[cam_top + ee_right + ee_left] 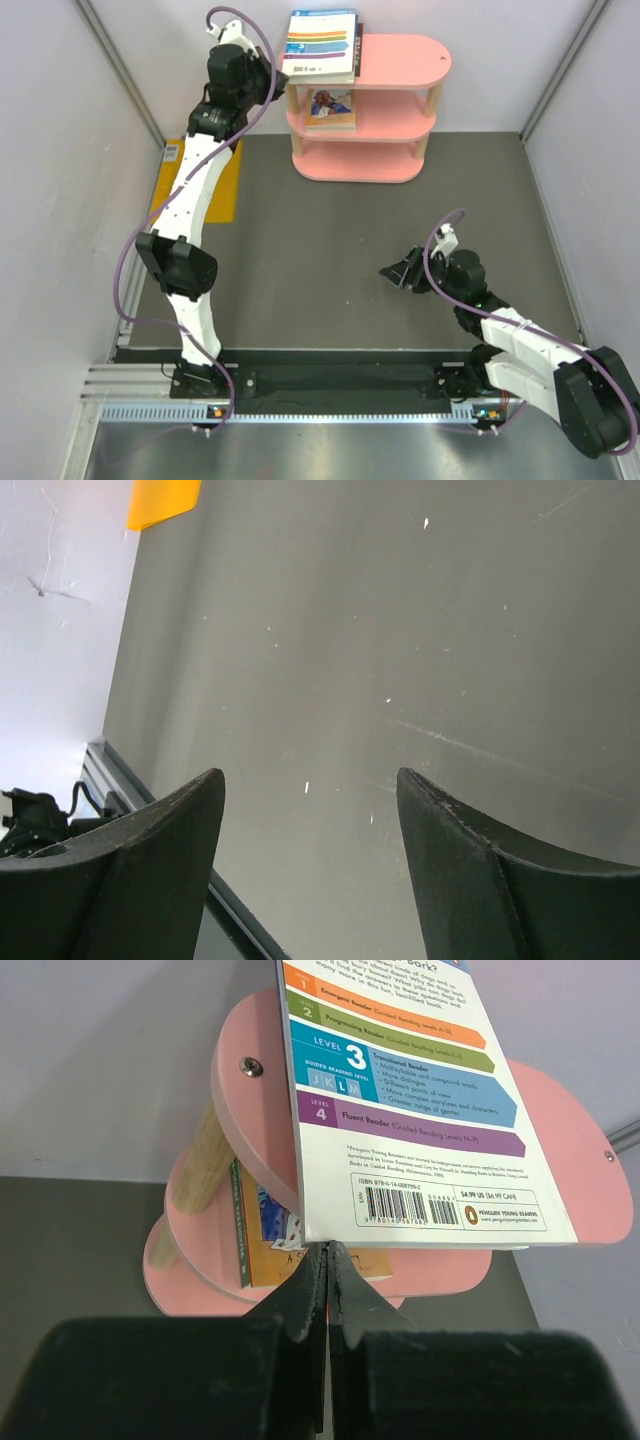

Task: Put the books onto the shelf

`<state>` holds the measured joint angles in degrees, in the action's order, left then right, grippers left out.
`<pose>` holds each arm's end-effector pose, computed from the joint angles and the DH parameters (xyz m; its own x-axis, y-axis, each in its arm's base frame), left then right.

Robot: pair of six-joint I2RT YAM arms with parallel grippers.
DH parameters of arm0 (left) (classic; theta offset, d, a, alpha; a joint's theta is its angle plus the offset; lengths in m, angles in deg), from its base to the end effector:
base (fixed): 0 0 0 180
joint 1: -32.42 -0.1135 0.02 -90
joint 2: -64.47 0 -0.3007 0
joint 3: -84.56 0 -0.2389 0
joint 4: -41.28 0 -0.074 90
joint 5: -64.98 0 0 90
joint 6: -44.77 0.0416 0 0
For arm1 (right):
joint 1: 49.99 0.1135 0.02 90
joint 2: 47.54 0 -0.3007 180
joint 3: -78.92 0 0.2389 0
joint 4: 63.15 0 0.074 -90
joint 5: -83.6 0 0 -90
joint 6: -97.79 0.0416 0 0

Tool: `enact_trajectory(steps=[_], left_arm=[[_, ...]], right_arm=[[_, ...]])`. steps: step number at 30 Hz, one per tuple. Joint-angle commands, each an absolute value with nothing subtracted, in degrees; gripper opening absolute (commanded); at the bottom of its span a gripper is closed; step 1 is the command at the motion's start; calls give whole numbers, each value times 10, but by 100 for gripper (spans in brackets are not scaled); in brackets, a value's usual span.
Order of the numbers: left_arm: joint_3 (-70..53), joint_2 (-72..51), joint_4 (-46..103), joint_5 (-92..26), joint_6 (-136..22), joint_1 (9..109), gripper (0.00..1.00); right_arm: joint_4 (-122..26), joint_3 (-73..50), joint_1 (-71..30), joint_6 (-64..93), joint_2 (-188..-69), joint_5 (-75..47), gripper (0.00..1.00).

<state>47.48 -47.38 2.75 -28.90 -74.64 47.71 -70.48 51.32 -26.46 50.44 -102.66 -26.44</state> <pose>0.4344 -0.1217 0.5009 -0.2701 -0.4341 -0.8594 0.2241 0.8398 -0.4946 0.1465 0.0794 0.2108 -0.6866 0.3952 -0.6102 -0.2783 0.6324 0.7229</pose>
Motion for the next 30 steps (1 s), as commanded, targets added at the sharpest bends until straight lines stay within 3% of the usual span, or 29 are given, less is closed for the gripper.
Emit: enact_trajectory(steps=[1, 9, 19, 22, 24, 27, 30], left_arm=[[517, -495, 54, -301, -750, 482, 0], [509, -487, 49, -285, -741, 483, 0], [330, -358, 74, -221, -708, 482, 0], [256, -314, 81, -231, -697, 482, 10], [195, -294, 85, -227, -687, 482, 25], [115, -251, 87, -205, -676, 480, 39], [37, -231, 93, -203, -676, 475, 47]], right_arm=[[-737, 515, -257, 506, -1013, -269, 69], [-737, 515, -257, 506, -1016, -270, 69], [-731, 513, -257, 502, -1011, -268, 69], [-730, 512, -257, 502, -1009, -269, 69], [-729, 512, -257, 501, -1009, -268, 70], [-729, 511, -258, 501, -1009, -267, 70], [-730, 511, -257, 501, -1012, -268, 70]])
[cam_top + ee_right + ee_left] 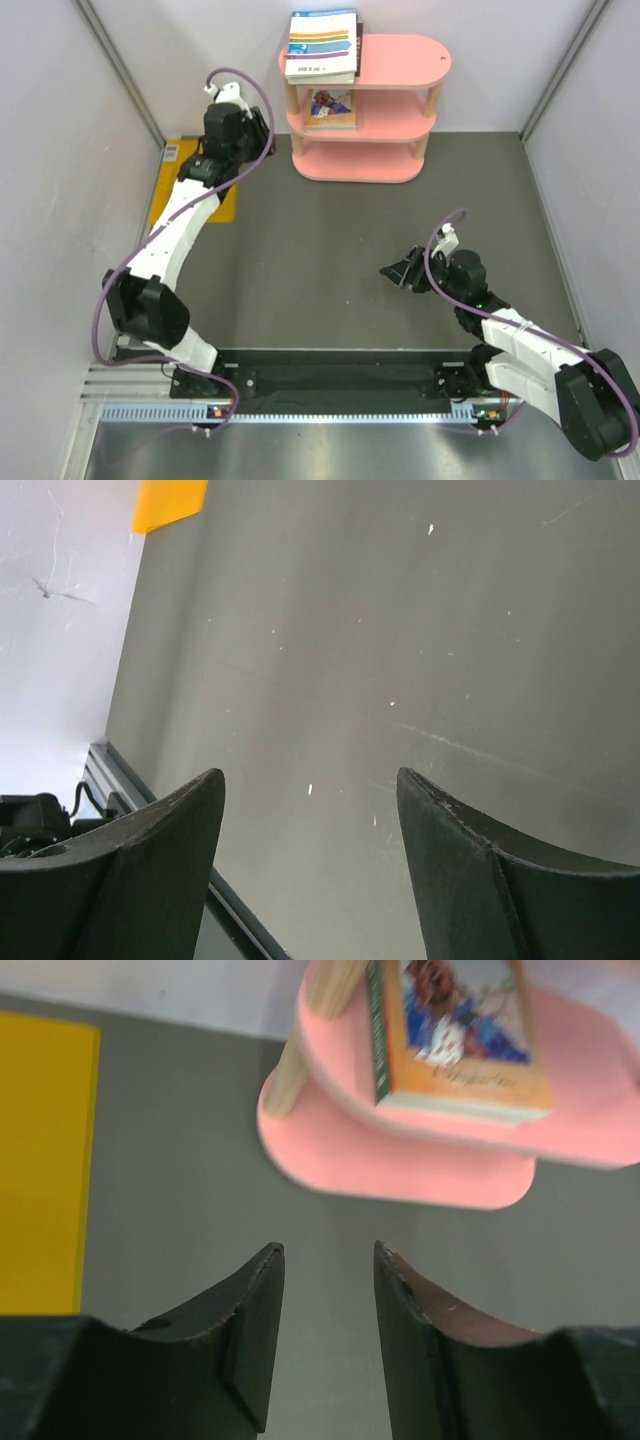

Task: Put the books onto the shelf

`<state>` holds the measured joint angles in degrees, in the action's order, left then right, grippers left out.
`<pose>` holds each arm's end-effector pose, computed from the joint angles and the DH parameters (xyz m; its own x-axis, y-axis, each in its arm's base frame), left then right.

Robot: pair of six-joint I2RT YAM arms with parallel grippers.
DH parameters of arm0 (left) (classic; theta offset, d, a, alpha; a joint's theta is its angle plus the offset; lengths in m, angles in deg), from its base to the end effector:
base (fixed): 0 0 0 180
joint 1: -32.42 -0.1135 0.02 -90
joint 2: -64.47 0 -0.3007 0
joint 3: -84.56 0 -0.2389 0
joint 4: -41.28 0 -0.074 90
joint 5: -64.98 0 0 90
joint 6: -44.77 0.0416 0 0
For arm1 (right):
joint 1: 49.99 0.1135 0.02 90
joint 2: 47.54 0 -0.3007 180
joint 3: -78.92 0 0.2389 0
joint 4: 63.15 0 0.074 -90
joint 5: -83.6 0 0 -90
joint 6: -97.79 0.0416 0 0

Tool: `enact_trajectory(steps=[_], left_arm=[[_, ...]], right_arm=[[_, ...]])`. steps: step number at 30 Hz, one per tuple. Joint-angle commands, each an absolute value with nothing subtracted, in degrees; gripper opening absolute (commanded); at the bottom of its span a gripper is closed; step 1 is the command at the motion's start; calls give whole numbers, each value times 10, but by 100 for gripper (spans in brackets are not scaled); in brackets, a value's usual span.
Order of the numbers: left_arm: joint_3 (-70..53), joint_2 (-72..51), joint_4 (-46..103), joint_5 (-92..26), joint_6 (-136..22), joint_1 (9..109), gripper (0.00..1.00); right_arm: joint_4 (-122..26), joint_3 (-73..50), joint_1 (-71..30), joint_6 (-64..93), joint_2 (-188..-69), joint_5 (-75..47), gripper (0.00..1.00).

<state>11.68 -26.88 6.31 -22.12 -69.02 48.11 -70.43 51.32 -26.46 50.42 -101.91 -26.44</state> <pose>0.3530 -0.0970 0.4410 -0.3801 -0.3117 -0.8708 0.0773 0.9275 -0.3657 0.1453 0.0788 0.2126 -0.6797 0.3980 -0.6162 -0.2867 0.6290 0.7226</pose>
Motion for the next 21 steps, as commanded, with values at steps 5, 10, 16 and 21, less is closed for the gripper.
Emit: enact_trajectory(steps=[5, 10, 16, 21], left_arm=[[-79, -218, 92, -203, -690, 473, 55], [-166, -215, 79, -213, -709, 472, 61], [-280, -205, 115, -292, -735, 472, 99], [-369, -188, 174, -343, -749, 472, 99]], right_arm=[[-731, 508, -257, 499, -1019, -270, 70], [-731, 508, -257, 500, -1022, -272, 70], [-734, 505, -256, 500, -1034, -273, 73], [-731, 500, -257, 497, -1043, -273, 79]])
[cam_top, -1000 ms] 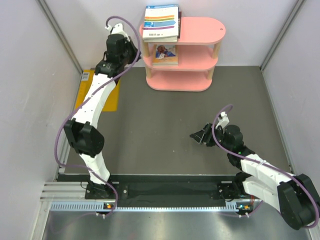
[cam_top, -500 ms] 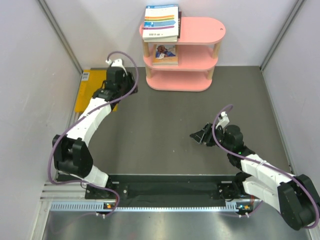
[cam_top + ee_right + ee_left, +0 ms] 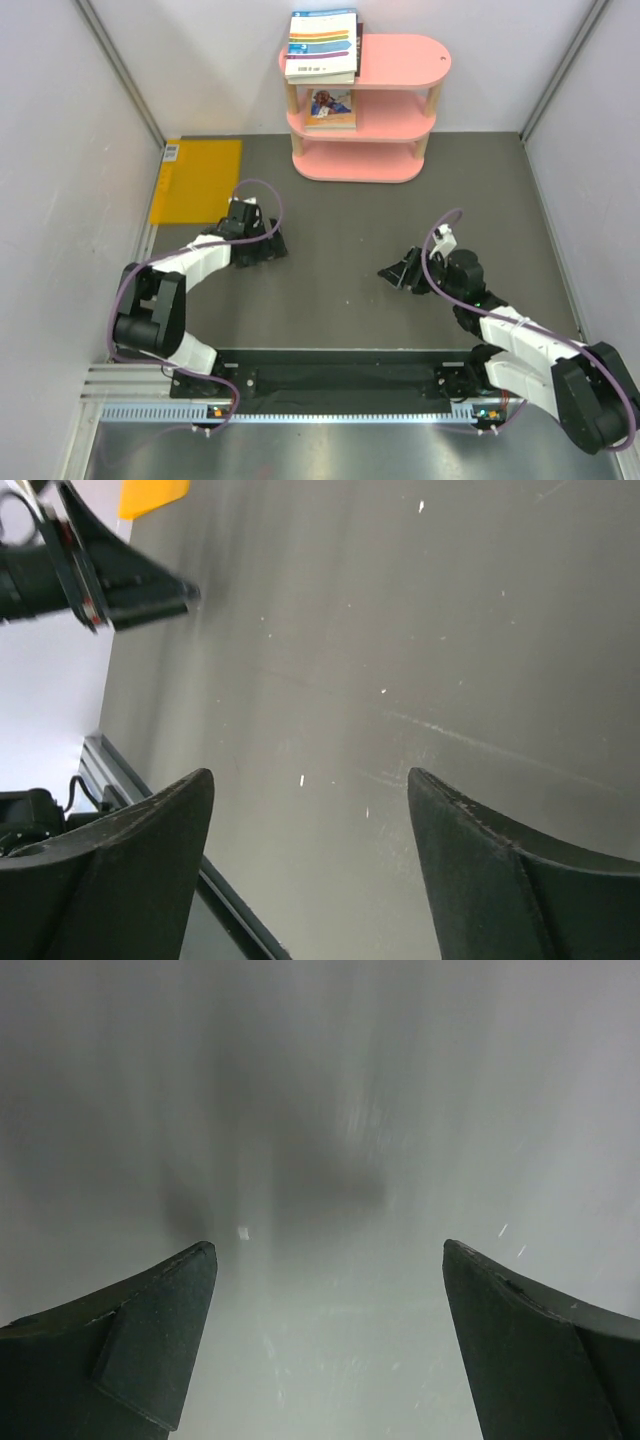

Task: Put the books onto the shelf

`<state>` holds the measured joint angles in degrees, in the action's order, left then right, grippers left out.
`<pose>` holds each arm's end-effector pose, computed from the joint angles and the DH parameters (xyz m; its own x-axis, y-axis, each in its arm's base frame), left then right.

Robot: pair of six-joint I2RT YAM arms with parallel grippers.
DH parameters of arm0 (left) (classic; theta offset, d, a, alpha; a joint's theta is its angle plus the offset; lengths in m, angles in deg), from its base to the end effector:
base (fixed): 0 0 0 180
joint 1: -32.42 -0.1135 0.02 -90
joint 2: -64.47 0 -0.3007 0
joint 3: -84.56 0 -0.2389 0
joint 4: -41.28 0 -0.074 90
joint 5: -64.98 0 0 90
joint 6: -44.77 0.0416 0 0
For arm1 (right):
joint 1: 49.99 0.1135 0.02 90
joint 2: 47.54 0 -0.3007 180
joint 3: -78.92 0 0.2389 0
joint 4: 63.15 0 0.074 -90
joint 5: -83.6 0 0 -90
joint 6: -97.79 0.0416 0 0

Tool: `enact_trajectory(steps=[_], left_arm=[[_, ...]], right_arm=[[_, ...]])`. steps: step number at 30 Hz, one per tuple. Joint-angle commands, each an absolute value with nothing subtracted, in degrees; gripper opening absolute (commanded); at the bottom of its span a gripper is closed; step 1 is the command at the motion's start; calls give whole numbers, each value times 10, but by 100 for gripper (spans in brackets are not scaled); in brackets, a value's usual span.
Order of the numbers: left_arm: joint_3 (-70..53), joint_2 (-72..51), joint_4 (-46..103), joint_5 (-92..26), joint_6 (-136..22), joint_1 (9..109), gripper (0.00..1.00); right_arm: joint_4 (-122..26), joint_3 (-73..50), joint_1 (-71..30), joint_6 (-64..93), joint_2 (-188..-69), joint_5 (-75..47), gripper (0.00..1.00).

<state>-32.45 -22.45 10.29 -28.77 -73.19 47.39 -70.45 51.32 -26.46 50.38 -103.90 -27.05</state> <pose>0.2781 -0.0772 0.2223 -0.8362 -0.2607 -0.4825 -0.1109 0.9420 -0.3167 0.1481 0.0805 0.2076 -0.7034 0.3844 -0.5979 -0.2696 0.6340 0.7248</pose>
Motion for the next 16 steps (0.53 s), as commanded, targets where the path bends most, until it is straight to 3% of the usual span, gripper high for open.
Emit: enact_trajectory(steps=[1, 16], left_arm=[[-376, -185, 181, -358, -747, 472, 99], [-416, -101, 186, -383, -708, 473, 99]], right_arm=[[-731, 500, -256, 497, -1043, -274, 80], [-727, 496, -257, 499, -1047, -271, 88]])
